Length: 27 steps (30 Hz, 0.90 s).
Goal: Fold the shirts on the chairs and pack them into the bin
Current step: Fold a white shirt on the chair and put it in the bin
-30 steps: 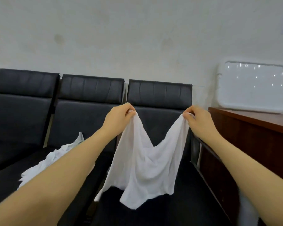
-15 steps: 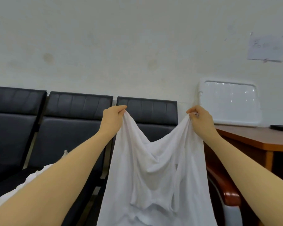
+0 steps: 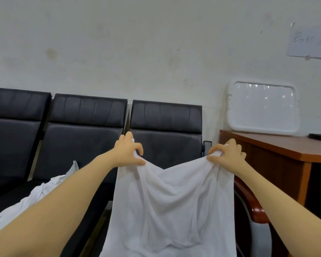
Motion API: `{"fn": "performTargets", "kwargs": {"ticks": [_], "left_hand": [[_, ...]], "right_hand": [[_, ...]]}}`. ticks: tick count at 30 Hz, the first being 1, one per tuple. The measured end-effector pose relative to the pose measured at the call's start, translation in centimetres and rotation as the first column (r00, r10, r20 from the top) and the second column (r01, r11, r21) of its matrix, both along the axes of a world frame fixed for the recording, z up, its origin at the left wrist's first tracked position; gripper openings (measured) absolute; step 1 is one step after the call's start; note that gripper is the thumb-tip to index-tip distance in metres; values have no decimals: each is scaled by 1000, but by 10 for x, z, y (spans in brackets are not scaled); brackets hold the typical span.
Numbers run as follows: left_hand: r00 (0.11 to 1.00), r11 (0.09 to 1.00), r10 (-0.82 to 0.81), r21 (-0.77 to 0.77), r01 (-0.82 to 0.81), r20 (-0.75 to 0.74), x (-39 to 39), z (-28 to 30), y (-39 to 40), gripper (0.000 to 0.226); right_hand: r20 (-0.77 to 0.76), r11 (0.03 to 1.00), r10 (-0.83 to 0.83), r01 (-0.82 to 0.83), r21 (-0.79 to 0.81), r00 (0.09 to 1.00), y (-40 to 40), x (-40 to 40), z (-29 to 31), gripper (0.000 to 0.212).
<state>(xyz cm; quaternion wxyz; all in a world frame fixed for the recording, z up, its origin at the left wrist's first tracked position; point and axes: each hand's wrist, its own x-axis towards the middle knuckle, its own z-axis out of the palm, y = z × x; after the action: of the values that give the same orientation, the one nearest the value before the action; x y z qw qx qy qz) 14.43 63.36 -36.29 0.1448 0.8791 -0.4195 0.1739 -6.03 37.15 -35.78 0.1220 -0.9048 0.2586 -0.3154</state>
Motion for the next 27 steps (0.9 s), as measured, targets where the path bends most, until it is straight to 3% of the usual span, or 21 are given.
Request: {"fn": "performTargets", "kwargs": {"ticks": [3, 7, 11, 13, 15, 18, 20, 23, 25, 27], "left_hand": [[987, 993, 63, 90, -78, 150, 7, -13, 2, 17], [957, 983, 186, -41, -181, 224, 14, -32, 0, 18], [965, 960, 217, -213, -183, 146, 17, -45, -1, 4], [975, 941, 219, -273, -200, 44, 15, -49, -4, 9], [974, 916, 221, -331, -225, -52, 12, -49, -7, 8], [979, 906, 199, -373, -199, -39, 9, -47, -11, 5], [990, 929, 144, -345, -135, 2, 9, -45, -10, 9], [989, 954, 146, -269, -130, 38, 12, -47, -6, 24], [987, 932, 150, -340, -121, 60, 12, -50, -4, 25], [989, 880, 139, -465, -99, 53, 8, -52, -4, 24]], "right_hand": [[-67, 998, -60, 57, -34, 996, -2, 4, -9, 8], [-65, 987, -149, 144, -72, 987, -11, 9, -19, 15], [63, 987, -147, 151, -54, 987, -16, 10, -29, 13], [105, 989, -122, 129, -67, 987, -16, 11, -32, 12], [198, 1000, -20, 16, 26, 980, -15, 11, -35, 11], [371, 978, 60, -130, 166, 927, -12, 6, -37, 11], [353, 980, 46, -110, 164, 935, -11, 5, -37, 9], [180, 999, -11, 2, 47, 984, -17, 3, -37, 12], [141, 1000, -27, 27, 4, 990, -19, 1, -38, 17], [207, 1000, -17, 18, -1, 978, -16, -3, -39, 18]]}}
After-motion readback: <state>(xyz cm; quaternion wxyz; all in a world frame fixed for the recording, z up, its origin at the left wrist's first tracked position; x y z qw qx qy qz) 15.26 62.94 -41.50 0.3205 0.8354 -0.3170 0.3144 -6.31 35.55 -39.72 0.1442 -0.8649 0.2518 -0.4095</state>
